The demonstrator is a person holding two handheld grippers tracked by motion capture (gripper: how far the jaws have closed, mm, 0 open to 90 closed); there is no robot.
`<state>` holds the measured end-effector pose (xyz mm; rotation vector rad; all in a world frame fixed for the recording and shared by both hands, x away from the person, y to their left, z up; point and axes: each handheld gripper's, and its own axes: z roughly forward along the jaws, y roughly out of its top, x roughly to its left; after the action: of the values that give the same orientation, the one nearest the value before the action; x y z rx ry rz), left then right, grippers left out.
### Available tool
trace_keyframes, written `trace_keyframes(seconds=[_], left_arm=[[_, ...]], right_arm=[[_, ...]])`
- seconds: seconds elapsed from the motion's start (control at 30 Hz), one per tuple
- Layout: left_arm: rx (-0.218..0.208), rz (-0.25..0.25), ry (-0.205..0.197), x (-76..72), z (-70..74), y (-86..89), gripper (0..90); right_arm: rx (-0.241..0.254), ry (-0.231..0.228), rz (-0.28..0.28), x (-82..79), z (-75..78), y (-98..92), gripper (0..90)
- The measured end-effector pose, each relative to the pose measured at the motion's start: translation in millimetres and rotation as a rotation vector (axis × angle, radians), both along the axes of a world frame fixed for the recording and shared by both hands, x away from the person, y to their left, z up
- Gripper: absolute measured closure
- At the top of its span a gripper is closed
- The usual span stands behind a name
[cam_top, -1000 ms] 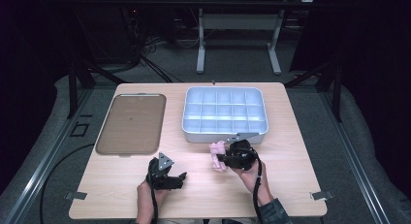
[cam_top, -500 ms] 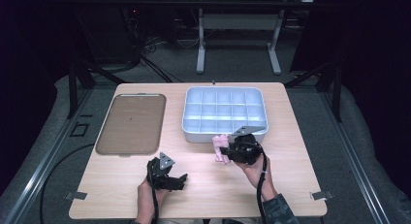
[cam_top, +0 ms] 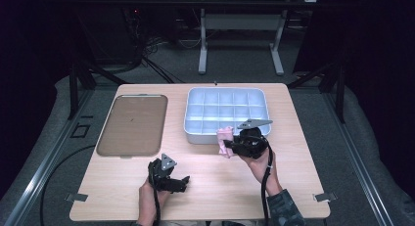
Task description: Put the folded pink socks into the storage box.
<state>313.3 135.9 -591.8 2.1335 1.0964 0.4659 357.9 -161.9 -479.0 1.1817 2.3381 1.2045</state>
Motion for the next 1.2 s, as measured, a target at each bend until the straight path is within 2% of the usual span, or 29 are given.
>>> trace_keyframes(seconds=[0.4, 0.47, 0.63, 0.77, 0.9, 1.2], left_arm=[[0.002, -0.001, -0.001, -0.2, 0.1, 0.0, 0.1], [0.004, -0.002, -0.002, 0.0, 0.2, 0.1, 0.1], [0.003, -0.001, -0.002, 0.0, 0.1, 0.1, 0.1], [0.002, 0.0, -0.002, -0.1, 0.1, 0.0, 0.1], [0.002, 0.001, -0.002, -0.1, 0.1, 0.0, 0.1], [0.002, 0.002, -0.003, -0.1, 0.1, 0.0, 0.1]], right_arm=[[0.0, -0.043, -0.026, 17.0, 17.0, -7.9, 71.1], [0.0, -0.056, -0.046, 20.1, 18.2, -9.5, 71.1], [0.014, -0.049, -0.077, 31.4, 17.9, -17.7, 71.1], [0.007, -0.048, -0.099, 39.1, 16.0, -24.1, 71.1], [-0.017, -0.061, -0.117, 43.8, 16.4, -29.3, 71.1], [-0.027, -0.083, -0.183, 52.1, 18.2, -45.2, 71.0]])
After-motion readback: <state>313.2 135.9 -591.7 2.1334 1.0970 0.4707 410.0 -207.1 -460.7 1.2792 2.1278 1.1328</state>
